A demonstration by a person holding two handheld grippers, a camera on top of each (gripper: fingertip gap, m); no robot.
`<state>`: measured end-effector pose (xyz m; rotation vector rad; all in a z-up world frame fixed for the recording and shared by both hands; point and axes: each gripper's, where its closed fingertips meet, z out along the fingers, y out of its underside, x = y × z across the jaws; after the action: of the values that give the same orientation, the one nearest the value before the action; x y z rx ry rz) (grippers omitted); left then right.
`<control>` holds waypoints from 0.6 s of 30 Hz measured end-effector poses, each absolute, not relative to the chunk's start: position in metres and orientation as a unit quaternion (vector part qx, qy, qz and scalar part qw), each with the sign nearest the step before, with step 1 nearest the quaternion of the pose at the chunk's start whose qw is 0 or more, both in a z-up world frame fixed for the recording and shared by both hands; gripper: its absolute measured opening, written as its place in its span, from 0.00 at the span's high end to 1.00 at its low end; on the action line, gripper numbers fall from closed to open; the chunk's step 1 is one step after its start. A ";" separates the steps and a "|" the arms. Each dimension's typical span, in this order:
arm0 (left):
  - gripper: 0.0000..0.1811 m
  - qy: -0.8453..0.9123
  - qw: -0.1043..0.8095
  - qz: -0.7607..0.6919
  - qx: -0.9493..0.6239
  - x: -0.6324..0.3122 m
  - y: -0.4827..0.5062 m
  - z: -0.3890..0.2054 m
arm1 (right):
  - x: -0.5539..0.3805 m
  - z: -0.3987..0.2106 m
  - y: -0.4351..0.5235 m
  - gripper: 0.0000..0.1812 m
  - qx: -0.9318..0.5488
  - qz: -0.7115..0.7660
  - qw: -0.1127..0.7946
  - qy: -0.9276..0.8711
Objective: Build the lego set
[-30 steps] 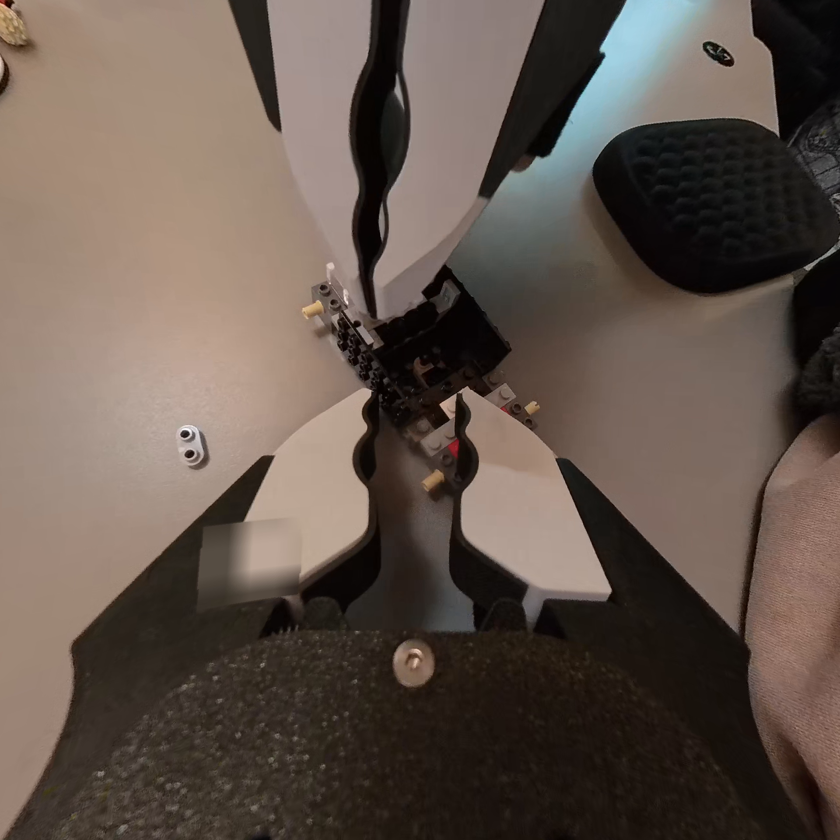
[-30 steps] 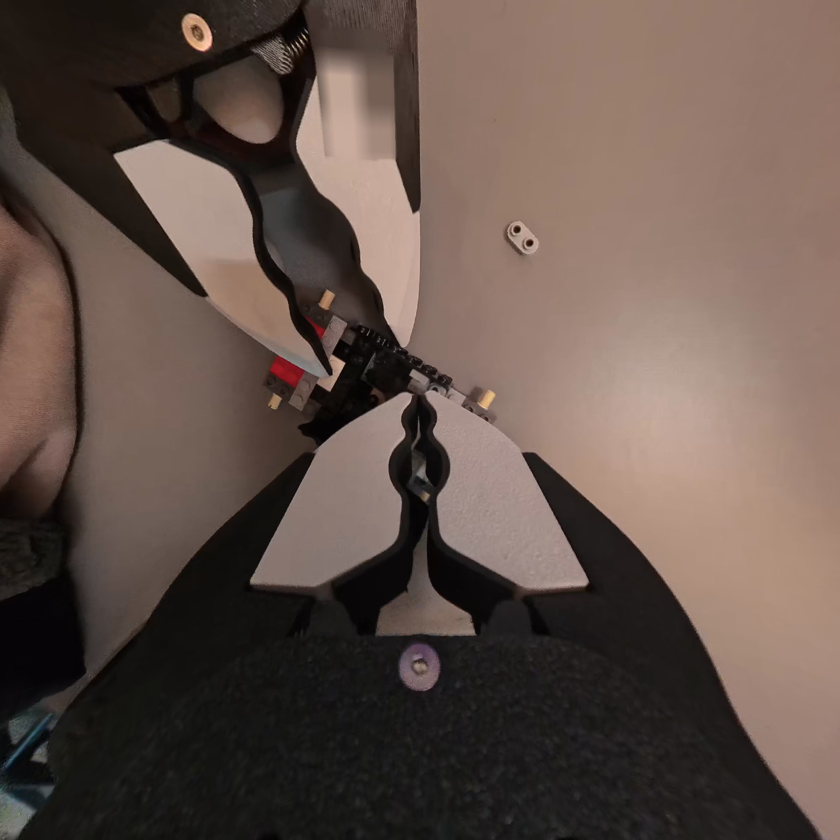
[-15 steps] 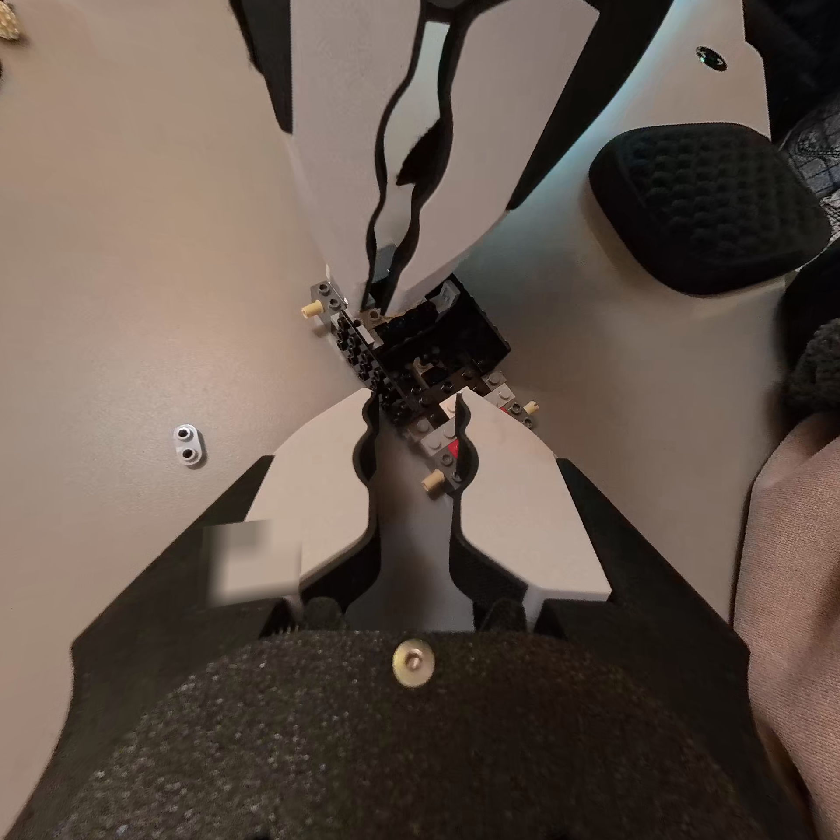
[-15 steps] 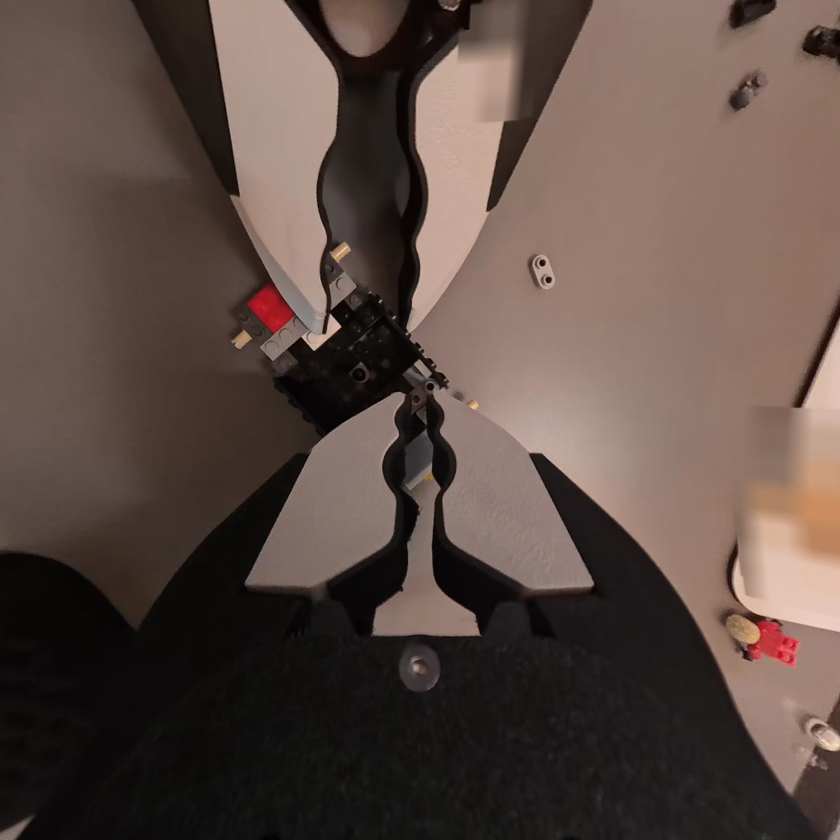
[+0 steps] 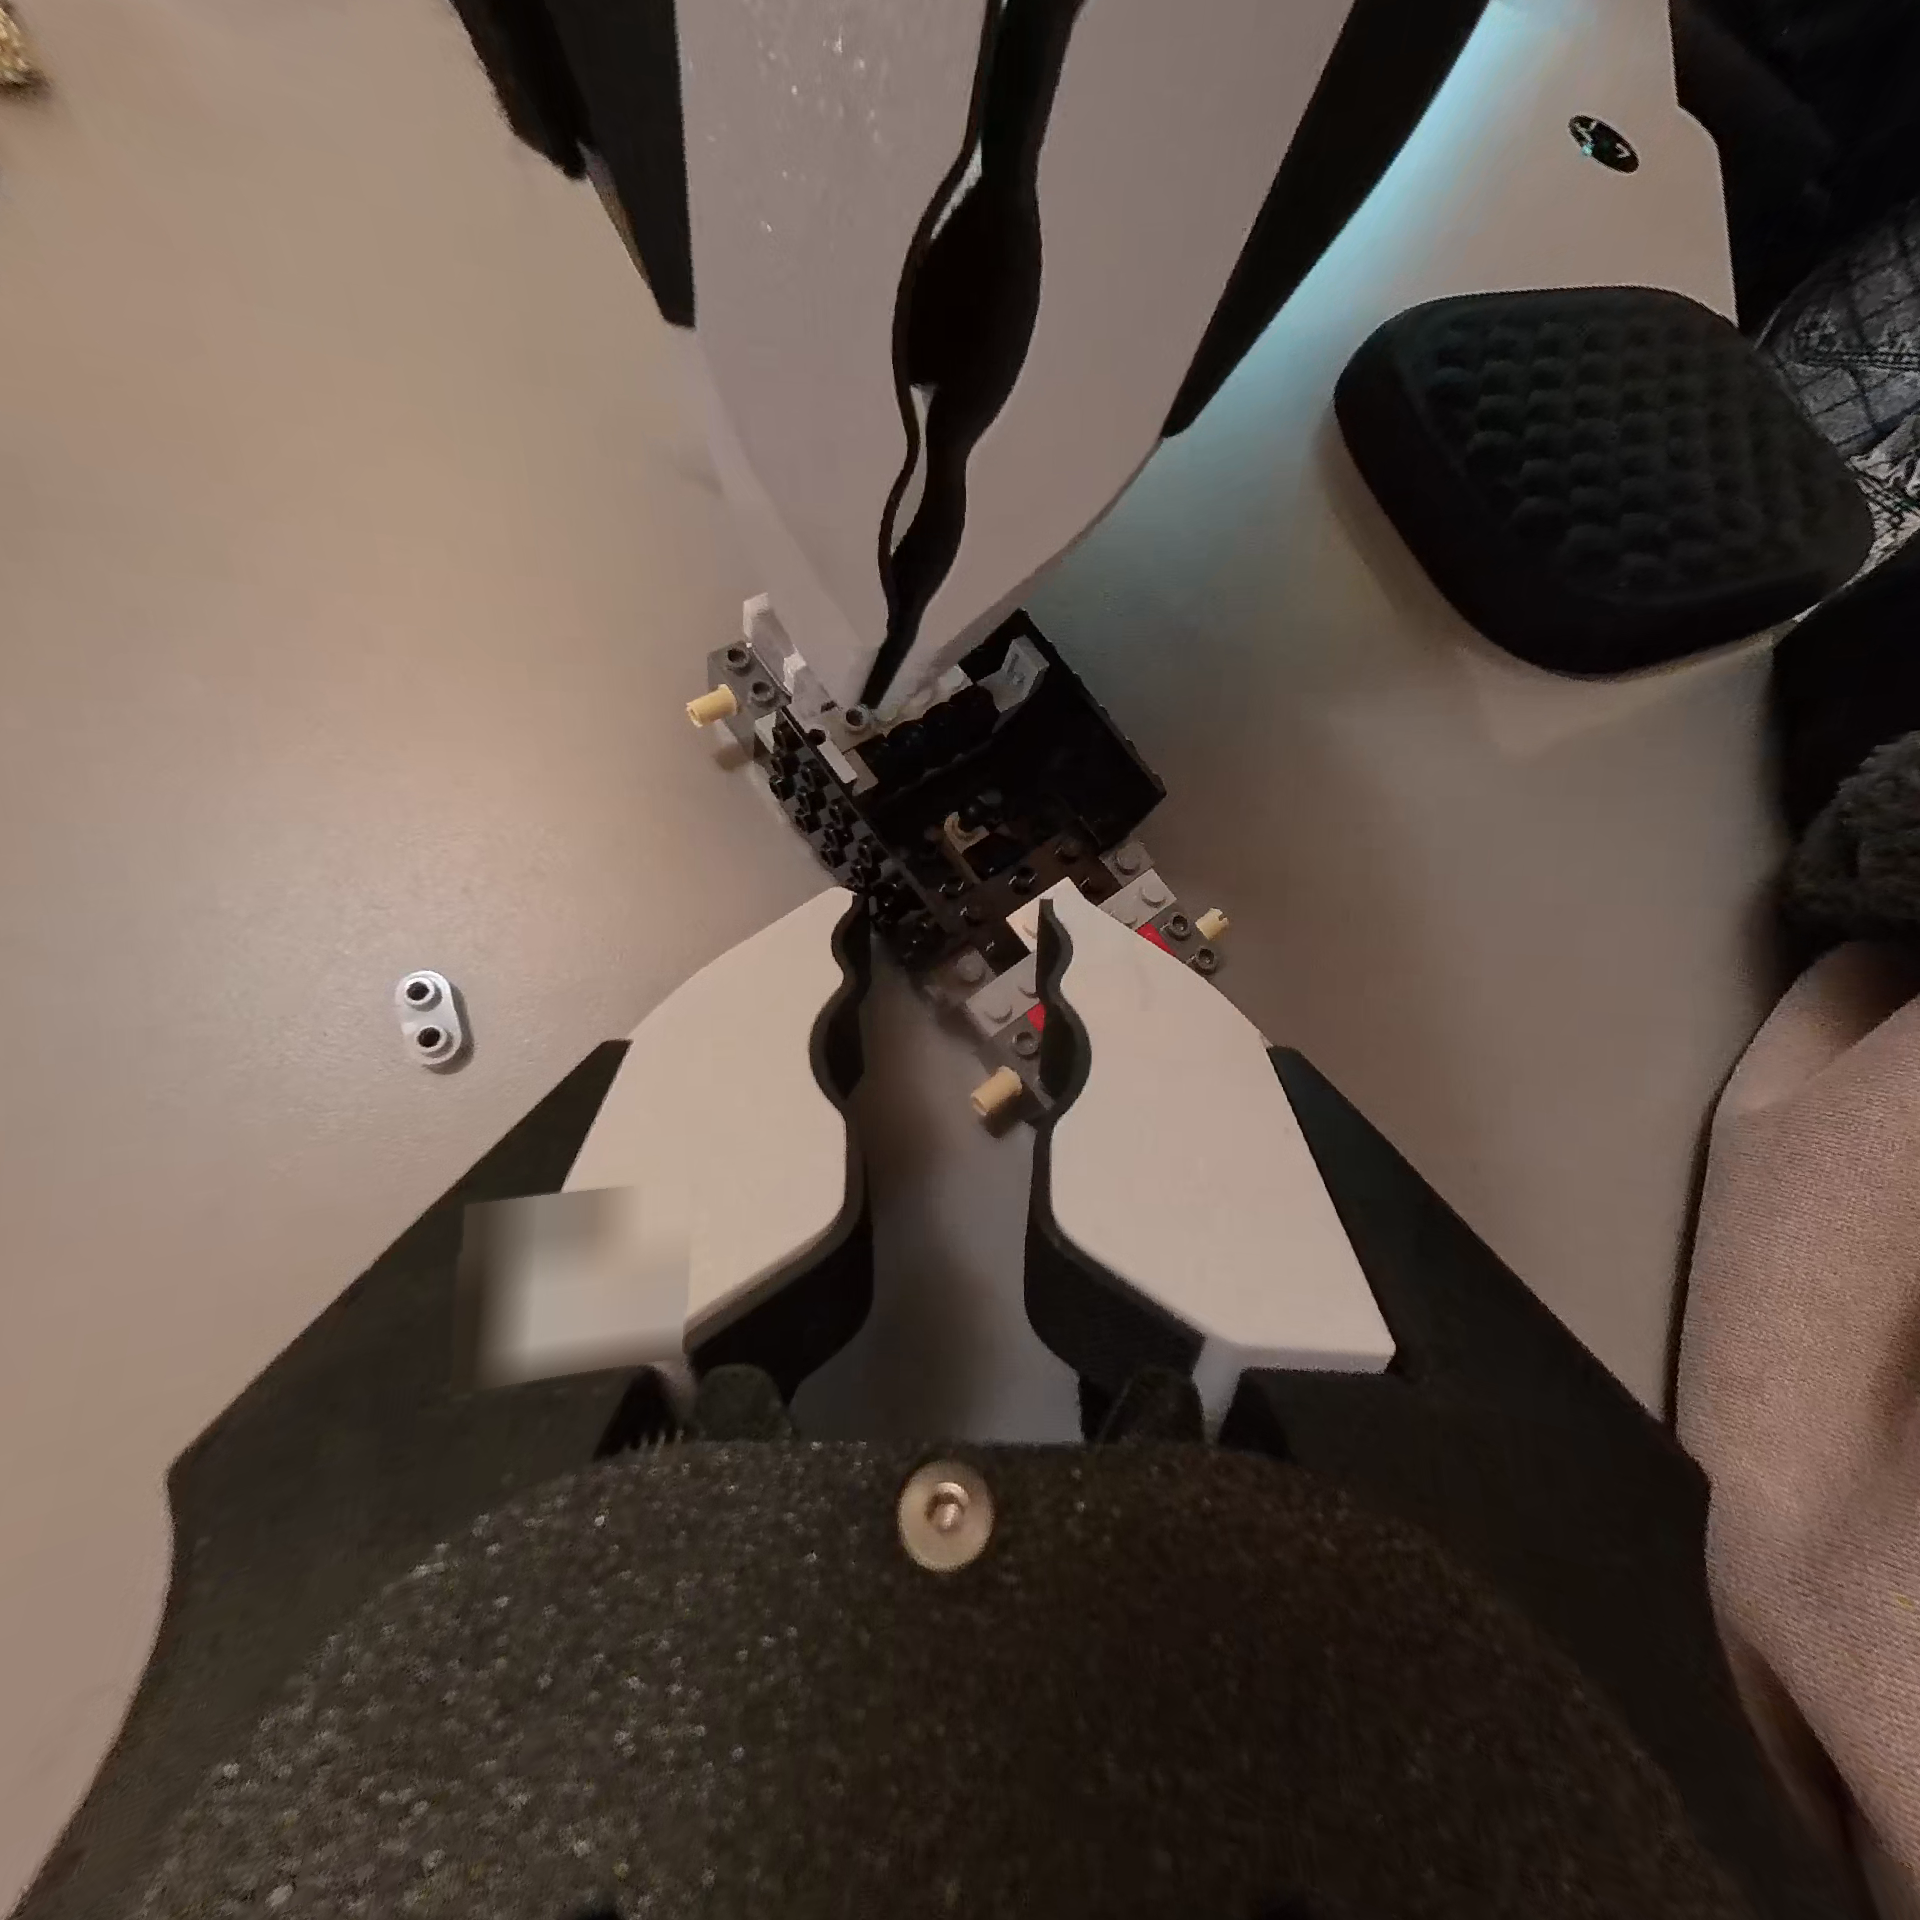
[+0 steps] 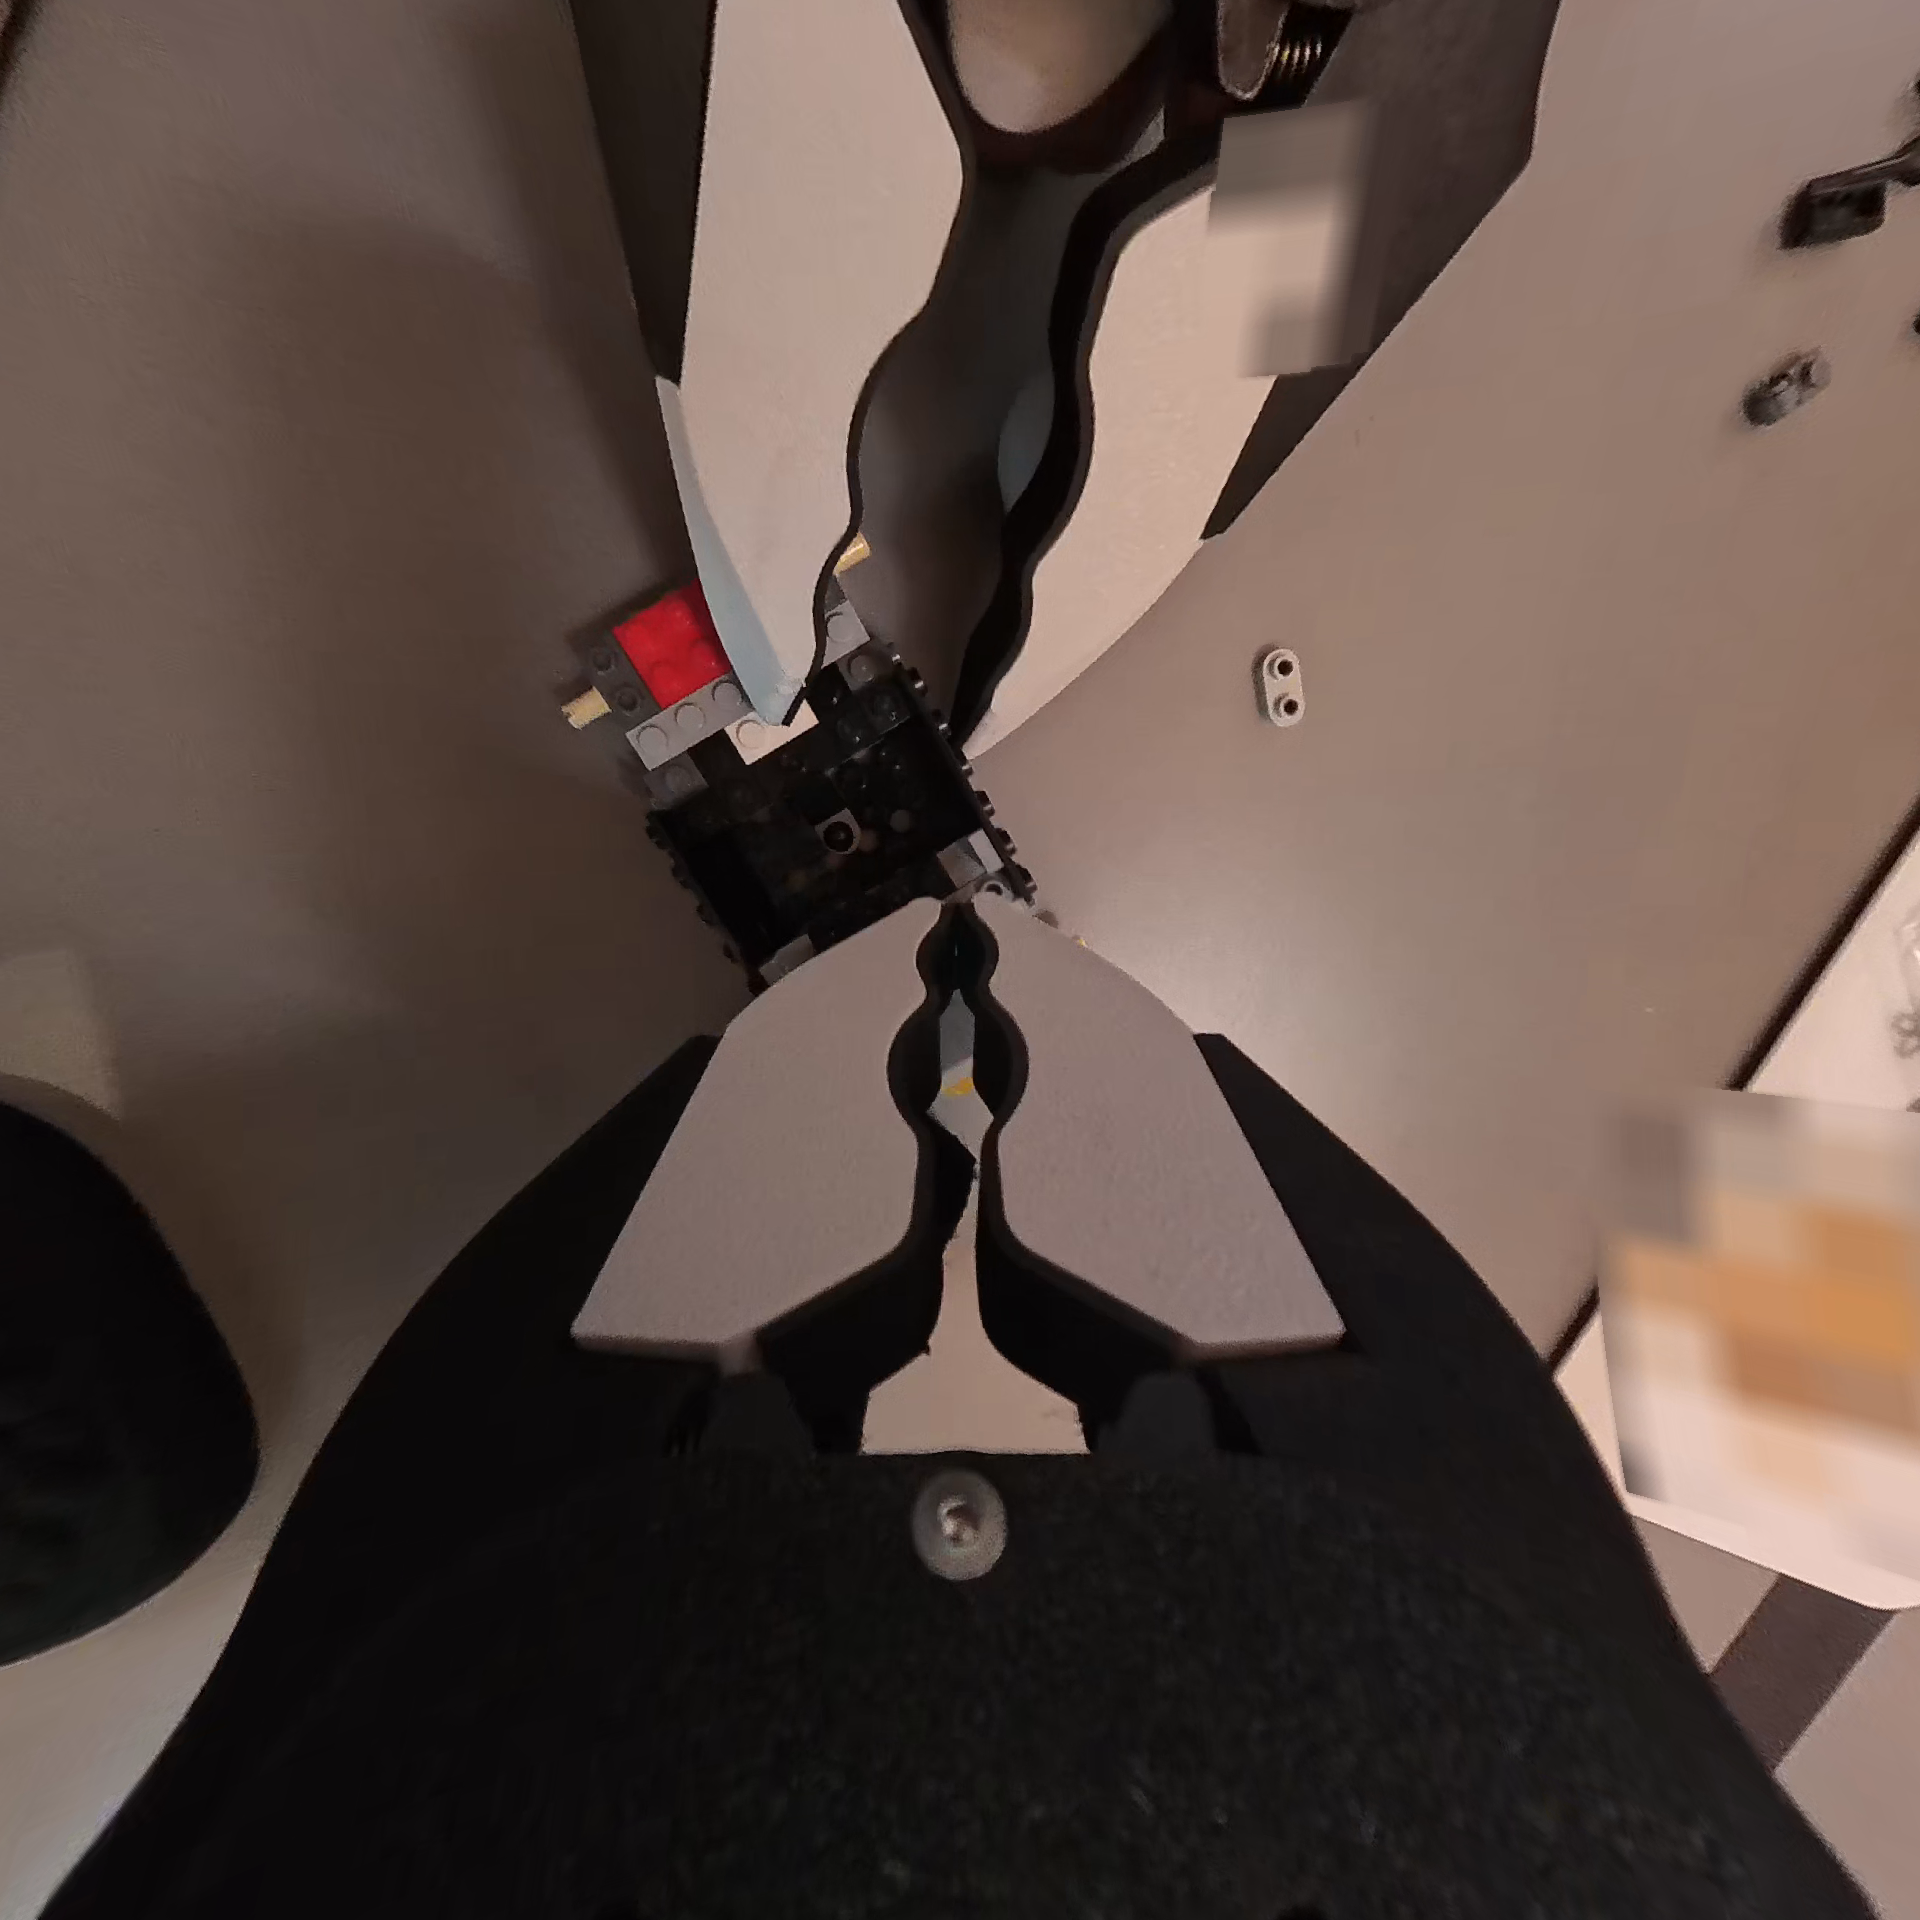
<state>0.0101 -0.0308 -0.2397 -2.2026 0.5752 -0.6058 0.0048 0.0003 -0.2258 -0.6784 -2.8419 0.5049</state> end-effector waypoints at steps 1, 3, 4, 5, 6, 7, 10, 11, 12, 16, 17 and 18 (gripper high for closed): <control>0.83 0.226 0.383 -0.237 -0.864 0.010 -0.031 -0.240 | 0.005 -0.227 0.000 1.00 -0.229 0.166 0.090 -0.955; 0.83 0.228 0.383 -0.236 -0.863 0.010 -0.031 -0.240 | 0.004 -0.231 0.001 0.99 -0.232 0.152 0.096 -0.956; 0.83 0.229 0.383 -0.236 -0.863 0.011 -0.031 -0.240 | 0.005 -0.233 0.001 0.99 -0.235 0.149 0.094 -0.956; 0.83 0.229 0.383 -0.235 -0.863 0.011 -0.031 -0.240 | 0.005 -0.233 0.001 0.99 -0.238 0.152 0.092 -0.955; 0.83 0.230 0.383 -0.235 -0.863 0.011 -0.031 -0.240 | 0.005 -0.233 0.001 0.99 -0.238 0.150 0.090 -0.955; 0.83 0.230 0.383 -0.234 -0.863 0.011 -0.031 -0.240 | 0.005 -0.233 0.001 0.99 -0.237 0.146 0.088 -0.956; 0.83 0.231 0.382 -0.234 -0.864 0.011 -0.031 -0.240 | 0.005 -0.234 0.001 0.99 -0.240 0.139 0.073 -0.958; 0.83 0.230 0.382 -0.235 -0.864 0.011 -0.031 -0.240 | 0.005 -0.234 0.001 0.99 -0.243 0.140 0.064 -0.958; 0.83 0.230 0.381 -0.235 -0.864 0.011 -0.031 -0.240 | 0.005 -0.235 0.000 0.99 -0.244 0.142 0.057 -0.958; 0.83 0.231 0.380 -0.237 -0.864 0.011 -0.032 -0.241 | 0.005 -0.235 0.000 0.99 -0.236 0.137 0.037 -0.961; 0.83 0.231 0.380 -0.237 -0.864 0.011 -0.032 -0.241 | 0.005 -0.235 0.000 0.99 -0.235 0.135 0.033 -0.962; 0.83 0.231 0.380 -0.237 -0.864 0.011 -0.032 -0.241 | 0.005 -0.235 0.001 0.99 -0.236 0.135 0.029 -0.962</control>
<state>0.0110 -0.0319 -0.2405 -2.2054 0.5902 -0.6051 0.0055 0.0005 -0.2353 -0.7276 -2.9674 0.4154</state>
